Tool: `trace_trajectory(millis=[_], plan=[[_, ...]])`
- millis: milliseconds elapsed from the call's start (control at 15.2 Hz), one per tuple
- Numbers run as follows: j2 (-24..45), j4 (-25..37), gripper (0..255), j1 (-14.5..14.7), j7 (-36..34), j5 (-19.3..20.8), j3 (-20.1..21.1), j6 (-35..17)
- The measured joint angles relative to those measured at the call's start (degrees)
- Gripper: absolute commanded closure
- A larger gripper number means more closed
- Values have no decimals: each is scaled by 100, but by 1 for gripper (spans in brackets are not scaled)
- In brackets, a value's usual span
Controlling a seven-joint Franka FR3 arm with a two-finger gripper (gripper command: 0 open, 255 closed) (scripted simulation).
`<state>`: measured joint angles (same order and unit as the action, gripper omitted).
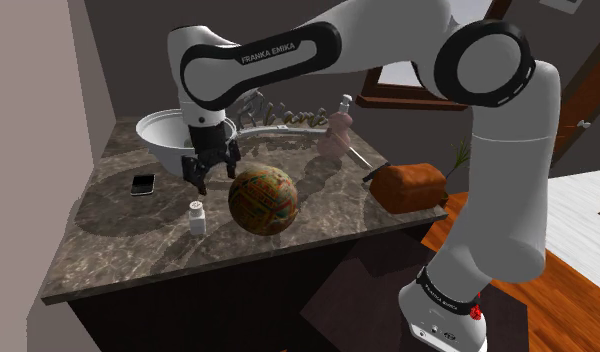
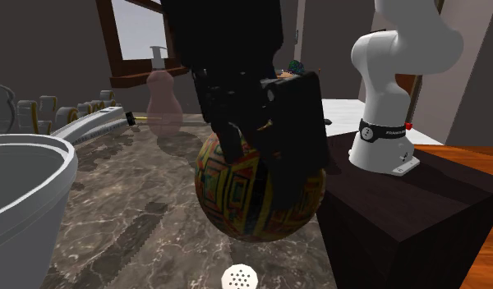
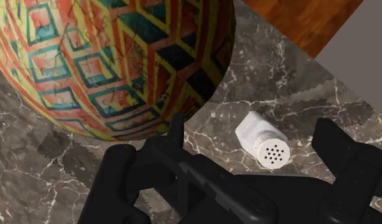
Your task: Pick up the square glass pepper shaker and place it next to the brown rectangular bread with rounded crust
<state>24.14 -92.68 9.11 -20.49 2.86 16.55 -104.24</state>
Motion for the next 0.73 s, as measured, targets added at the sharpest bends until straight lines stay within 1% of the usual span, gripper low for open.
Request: trace_trajectory(millis=[198, 330, 396, 594, 726], plan=[[774, 905, 0, 210, -140, 139, -25, 185], [1340, 1624, 0, 374, -216, 221, -51, 370], [1522, 1805, 0, 413, -223, 247, -67, 382], [1668, 1808, 0, 447, -248, 271, -80, 249], [1687, 1686, 0, 435, -243, 279, -87, 111]])
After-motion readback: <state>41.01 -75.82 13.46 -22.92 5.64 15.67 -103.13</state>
